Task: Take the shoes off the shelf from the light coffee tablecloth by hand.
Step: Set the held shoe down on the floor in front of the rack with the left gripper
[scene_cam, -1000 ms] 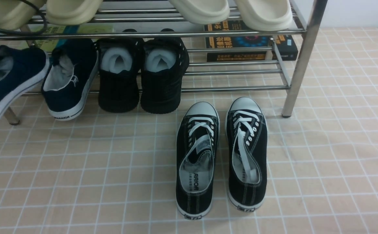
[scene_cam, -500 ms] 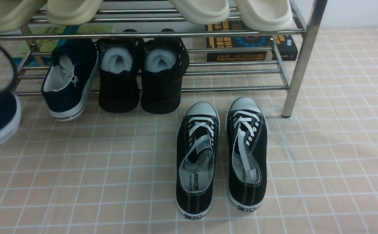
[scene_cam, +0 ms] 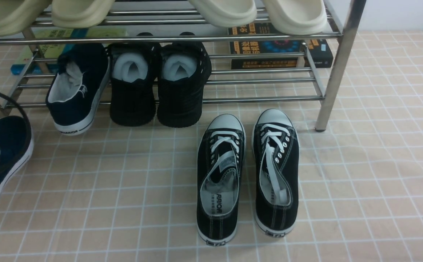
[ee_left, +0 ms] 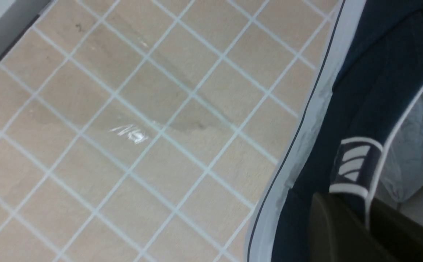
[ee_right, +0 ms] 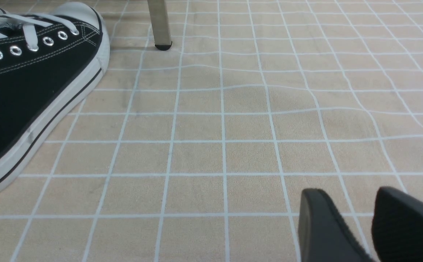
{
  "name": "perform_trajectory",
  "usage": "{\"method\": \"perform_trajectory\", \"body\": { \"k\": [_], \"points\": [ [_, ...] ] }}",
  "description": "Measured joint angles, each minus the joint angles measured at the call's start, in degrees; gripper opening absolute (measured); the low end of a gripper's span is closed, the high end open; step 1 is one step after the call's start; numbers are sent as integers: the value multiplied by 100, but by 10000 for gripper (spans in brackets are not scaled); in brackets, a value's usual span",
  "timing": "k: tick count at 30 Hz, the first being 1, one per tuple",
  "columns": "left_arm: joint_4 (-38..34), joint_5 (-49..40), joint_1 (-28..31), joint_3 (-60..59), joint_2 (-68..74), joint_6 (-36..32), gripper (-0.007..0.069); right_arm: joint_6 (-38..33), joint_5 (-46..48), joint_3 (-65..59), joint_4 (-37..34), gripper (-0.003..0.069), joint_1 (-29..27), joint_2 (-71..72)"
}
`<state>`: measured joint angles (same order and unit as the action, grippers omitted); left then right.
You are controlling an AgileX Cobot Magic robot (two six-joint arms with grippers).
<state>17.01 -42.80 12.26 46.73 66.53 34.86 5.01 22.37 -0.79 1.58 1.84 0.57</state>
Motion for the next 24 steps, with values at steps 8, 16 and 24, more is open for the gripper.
{"method": "perform_trajectory", "body": {
  "k": [8, 16, 24],
  "points": [
    [198, 850, 0, -330, 60, 92, 44, 0, 0, 0, 0, 237, 0, 0],
    [226, 1187, 0, -337, 711, 92, 107, 0, 0, 0, 0, 237, 0, 0],
    [268, 822, 0, -70, 740, -59, 312, 0, 0, 0, 0, 237, 0, 0]
  ]
}}
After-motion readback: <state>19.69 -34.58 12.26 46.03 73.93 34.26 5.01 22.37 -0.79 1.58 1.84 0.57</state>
